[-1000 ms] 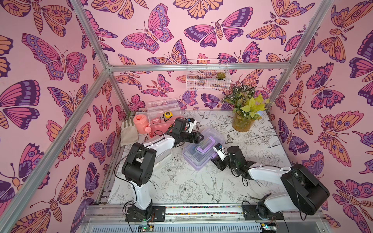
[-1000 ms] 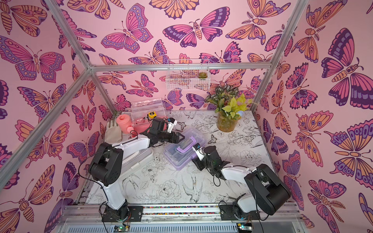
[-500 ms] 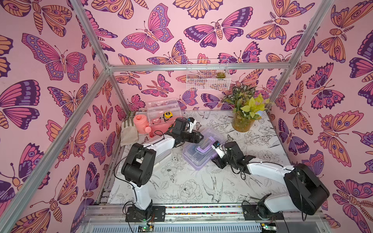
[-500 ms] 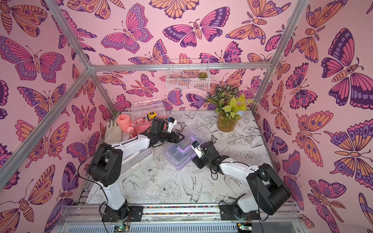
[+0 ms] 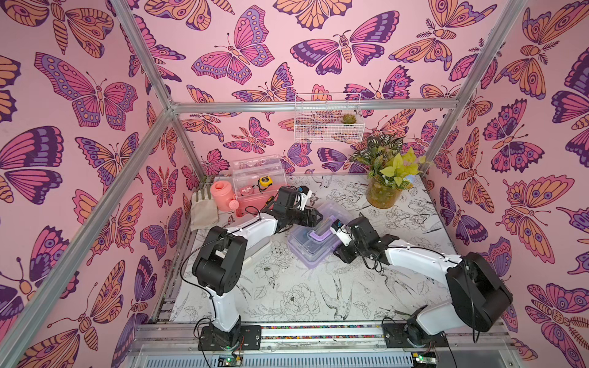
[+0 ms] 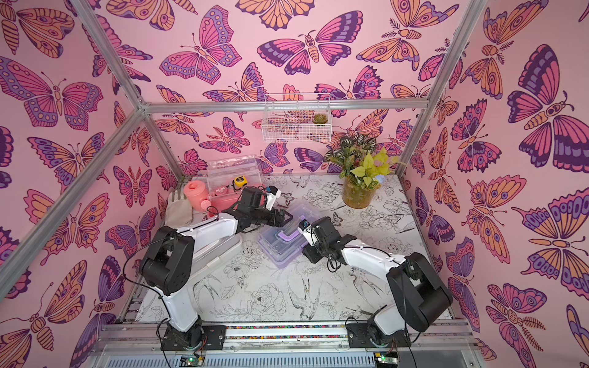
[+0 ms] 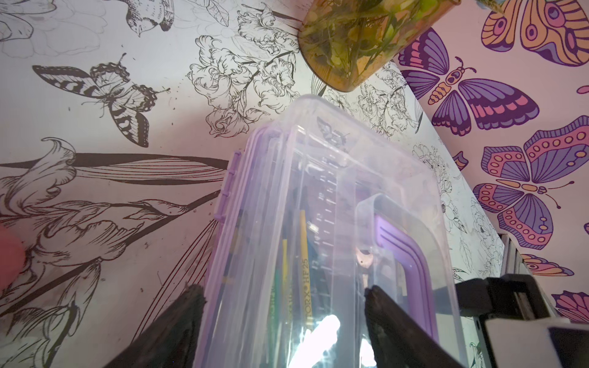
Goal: Close toolboxes
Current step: Fasten the toolbox latch on the toolbox.
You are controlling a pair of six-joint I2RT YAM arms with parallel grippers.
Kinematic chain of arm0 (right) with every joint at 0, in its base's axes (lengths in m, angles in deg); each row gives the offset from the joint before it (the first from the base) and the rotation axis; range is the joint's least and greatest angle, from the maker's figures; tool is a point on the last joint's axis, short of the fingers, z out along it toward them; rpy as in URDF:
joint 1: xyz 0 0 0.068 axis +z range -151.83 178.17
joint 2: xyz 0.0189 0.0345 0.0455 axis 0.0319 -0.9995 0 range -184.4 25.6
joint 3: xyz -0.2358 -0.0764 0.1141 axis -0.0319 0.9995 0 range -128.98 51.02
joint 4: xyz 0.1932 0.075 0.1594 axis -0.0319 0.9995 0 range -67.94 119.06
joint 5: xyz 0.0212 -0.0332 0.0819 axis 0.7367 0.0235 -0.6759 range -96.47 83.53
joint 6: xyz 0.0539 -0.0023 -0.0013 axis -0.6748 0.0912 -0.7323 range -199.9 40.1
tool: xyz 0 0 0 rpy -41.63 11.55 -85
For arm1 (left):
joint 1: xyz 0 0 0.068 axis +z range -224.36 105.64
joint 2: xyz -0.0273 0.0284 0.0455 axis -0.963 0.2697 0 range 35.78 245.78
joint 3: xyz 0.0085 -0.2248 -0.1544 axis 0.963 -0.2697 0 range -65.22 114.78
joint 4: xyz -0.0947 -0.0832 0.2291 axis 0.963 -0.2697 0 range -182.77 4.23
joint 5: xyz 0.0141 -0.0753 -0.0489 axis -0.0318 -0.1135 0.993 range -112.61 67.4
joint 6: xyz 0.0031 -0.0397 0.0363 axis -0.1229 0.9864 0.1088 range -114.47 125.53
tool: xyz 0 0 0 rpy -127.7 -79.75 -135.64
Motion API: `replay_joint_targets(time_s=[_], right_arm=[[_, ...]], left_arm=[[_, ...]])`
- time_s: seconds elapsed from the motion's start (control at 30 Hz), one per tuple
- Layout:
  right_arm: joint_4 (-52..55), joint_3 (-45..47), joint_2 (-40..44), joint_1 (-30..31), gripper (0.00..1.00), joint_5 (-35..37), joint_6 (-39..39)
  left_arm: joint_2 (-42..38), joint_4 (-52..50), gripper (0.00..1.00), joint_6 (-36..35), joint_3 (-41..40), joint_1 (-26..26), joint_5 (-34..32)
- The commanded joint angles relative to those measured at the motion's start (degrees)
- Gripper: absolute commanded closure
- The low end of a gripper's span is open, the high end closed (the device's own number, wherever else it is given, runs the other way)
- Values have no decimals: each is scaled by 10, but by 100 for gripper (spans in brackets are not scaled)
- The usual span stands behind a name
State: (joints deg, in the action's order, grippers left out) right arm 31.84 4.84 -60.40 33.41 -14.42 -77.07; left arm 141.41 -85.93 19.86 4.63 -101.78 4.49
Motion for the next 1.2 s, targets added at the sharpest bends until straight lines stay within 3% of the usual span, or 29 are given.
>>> replay_joint_targets(time_s=[0.0,0.6,1.17], right_arm=[[-10,-32,-15,12,70,-20,4],[8,-80,-10,19,70,-9,-22],[118,-186,-66,25,70,2,-22]], left_arm=[[28,-99,20,-28,-26,-5,-48],[30,-94,20,-25,-35,-8,-46],[27,-84,20,-20,-40,-8,-42]])
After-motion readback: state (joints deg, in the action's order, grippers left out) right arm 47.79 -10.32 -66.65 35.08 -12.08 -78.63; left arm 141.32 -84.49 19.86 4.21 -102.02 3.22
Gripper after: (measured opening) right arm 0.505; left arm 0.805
